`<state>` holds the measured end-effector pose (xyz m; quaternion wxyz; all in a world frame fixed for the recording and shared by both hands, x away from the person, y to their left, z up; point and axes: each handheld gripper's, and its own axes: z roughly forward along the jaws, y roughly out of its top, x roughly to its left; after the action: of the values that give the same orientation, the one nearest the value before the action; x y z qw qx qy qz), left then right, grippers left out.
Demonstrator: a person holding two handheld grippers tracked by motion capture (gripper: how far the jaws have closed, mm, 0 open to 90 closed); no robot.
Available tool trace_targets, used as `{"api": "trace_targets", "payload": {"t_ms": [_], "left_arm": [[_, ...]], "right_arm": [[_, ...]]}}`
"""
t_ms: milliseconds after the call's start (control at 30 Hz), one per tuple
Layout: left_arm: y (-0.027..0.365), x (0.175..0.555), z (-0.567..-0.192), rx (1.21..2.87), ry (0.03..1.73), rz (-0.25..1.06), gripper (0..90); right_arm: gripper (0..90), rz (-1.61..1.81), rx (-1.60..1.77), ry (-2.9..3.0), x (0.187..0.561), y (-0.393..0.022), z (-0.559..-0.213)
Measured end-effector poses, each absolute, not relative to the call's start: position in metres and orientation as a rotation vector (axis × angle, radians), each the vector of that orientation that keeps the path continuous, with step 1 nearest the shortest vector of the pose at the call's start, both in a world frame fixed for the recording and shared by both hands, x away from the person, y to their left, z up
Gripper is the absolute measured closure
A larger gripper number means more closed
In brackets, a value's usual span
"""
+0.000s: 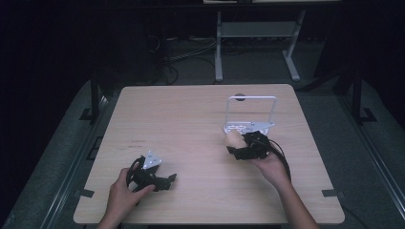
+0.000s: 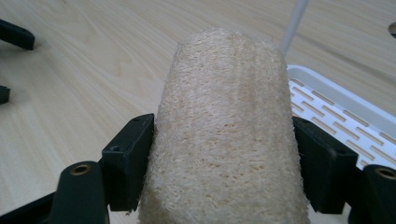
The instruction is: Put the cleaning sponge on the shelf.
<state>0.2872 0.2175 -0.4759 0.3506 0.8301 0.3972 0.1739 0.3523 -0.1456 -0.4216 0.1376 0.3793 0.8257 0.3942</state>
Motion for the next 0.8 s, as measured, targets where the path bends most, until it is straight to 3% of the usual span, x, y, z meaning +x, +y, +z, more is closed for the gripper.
{"api": "trace_targets", "payload": {"t_ms": [800], "left_arm": [[0.218,0.287,-0.476,2.151,1.03,0.448,12.6]], "right_arm": [[27.5,1.083,1.151,2.307,0.386,-0.161,-0.422]]}}
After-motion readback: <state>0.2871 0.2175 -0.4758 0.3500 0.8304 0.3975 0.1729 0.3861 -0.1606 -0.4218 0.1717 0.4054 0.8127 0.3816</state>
